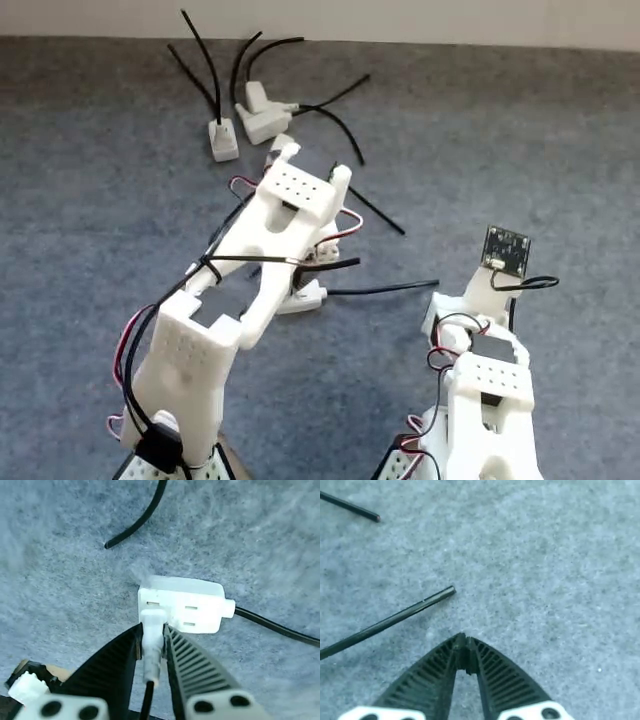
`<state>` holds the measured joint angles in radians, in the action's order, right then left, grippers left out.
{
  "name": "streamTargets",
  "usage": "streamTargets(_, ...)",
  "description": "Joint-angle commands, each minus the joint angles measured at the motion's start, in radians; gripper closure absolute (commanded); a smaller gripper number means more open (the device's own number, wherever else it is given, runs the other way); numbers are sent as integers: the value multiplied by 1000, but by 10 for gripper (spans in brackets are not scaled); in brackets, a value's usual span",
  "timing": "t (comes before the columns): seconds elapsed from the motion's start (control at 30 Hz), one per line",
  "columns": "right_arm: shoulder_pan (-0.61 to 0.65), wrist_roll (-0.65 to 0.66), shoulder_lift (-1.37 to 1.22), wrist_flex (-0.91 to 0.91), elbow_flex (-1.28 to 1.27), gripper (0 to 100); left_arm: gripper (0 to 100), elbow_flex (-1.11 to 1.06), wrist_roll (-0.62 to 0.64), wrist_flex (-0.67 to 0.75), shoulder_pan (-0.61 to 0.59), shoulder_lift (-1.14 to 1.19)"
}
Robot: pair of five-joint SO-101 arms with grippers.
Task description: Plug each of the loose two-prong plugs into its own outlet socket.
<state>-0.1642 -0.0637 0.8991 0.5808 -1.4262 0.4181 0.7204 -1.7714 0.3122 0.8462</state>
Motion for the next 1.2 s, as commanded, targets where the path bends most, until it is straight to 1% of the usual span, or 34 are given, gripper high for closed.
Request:
streamTargets(0.0, -8, -12, 18, -19, 38, 991, 994, -28, -49, -6, -39, 79)
streamTargets(0.17, -10, -12, 18, -19, 38, 991, 994, -48, -54, 20, 13, 53)
streamTargets(0.33, -21, -9, 18, -19, 39, 991, 994, 21, -49, 41, 140, 13)
streamTargets(0.4, -65, -8, 18, -19, 42, 991, 994, 70, -48, 41, 191, 8)
streamTargets(0.47, -136, -8, 18, -19, 73, 991, 994, 130, -48, 40, 228, 8)
streamTargets(0.57, -242, -9, 18, -15, 114, 991, 994, 231, -49, 35, 266, 5)
streamTargets(0.63, -277, -9, 18, -15, 124, 991, 994, 298, -48, 32, 288, 4)
streamTargets(0.77, -277, -9, 18, -15, 127, 988, 994, 357, -48, 31, 292, 5)
streamTargets(0.93, -277, -9, 18, -15, 127, 986, 993, 331, -52, 31, 271, 10)
streamTargets(1.17, -268, -8, 18, -15, 127, 985, 994, 286, -54, 31, 315, 10)
